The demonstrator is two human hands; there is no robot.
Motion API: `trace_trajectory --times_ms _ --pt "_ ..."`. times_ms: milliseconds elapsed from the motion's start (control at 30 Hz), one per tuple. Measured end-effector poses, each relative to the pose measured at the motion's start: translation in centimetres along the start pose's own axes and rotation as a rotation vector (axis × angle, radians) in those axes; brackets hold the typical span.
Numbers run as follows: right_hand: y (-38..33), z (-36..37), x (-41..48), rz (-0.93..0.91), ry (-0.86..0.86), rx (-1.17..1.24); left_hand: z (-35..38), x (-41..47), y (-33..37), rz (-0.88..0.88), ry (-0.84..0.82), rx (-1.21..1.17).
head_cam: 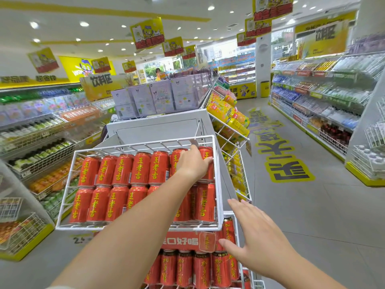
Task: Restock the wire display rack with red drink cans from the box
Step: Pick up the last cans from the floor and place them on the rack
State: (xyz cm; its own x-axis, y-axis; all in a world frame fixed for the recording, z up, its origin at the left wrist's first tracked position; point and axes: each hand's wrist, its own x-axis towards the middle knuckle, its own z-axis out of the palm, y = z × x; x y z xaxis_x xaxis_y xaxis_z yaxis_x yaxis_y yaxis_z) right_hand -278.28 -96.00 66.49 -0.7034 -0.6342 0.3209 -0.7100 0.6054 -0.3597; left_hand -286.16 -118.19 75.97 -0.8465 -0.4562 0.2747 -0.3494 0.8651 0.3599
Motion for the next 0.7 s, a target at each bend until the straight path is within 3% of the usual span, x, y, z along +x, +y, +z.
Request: trace_trajectory --times_ms 300,467,700 --pt "0.1 0.1 0.8 0.001 -0.004 -0.002 -0.3 0.8 -1.4 0.158 0.117 0.342" --pt "-0.1 0.1 0.9 0.008 -0.003 0.002 0.4 0.3 -1.4 0.114 0.120 0.229" --pt "-0.7 -0.3 0.6 0.028 -0.007 0.013 1.4 -0.9 -1.1 0.099 0.210 0.350"
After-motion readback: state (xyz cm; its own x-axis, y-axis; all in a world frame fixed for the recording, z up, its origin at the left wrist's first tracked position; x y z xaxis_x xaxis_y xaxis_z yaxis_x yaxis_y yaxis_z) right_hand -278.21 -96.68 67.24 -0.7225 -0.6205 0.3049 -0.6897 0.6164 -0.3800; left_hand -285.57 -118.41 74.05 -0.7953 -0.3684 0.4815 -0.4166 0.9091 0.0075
